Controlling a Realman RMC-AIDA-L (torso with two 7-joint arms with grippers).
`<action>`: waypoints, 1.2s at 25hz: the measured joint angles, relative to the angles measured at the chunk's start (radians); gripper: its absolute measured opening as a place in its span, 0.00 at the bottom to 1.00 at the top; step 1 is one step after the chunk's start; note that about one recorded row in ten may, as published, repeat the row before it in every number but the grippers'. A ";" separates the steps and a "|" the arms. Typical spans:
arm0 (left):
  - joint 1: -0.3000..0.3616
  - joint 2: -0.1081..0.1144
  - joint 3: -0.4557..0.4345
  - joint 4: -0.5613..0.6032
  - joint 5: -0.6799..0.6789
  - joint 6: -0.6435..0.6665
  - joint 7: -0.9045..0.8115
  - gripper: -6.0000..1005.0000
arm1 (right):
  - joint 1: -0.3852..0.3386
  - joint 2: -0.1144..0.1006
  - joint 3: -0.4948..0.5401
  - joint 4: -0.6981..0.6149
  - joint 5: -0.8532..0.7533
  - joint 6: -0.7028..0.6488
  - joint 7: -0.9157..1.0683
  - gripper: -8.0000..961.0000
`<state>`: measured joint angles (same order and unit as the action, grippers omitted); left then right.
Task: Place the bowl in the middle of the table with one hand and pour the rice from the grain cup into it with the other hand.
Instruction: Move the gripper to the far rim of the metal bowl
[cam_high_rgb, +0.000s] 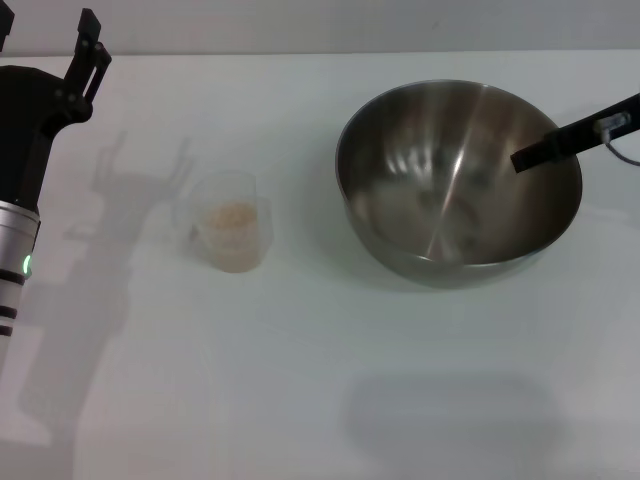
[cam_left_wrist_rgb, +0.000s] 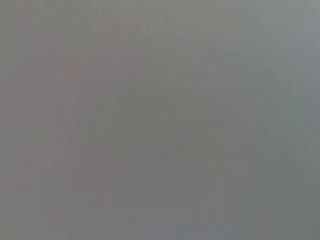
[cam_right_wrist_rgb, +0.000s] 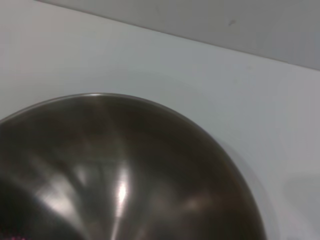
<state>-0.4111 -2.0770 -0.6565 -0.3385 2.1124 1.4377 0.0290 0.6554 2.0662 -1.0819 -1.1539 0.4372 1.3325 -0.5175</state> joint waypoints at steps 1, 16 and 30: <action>0.000 0.000 0.000 0.000 0.000 0.000 0.000 0.80 | 0.000 0.003 0.000 0.008 0.001 -0.007 -0.001 0.77; 0.002 0.001 0.000 0.000 0.002 0.001 0.000 0.79 | -0.002 0.008 -0.021 0.029 0.025 -0.031 -0.021 0.34; -0.002 0.002 0.000 0.000 0.004 0.003 0.000 0.78 | -0.038 0.008 -0.010 -0.106 0.083 -0.035 -0.034 0.03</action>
<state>-0.4131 -2.0754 -0.6565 -0.3390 2.1167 1.4403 0.0293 0.6172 2.0743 -1.0922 -1.2597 0.5197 1.2973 -0.5518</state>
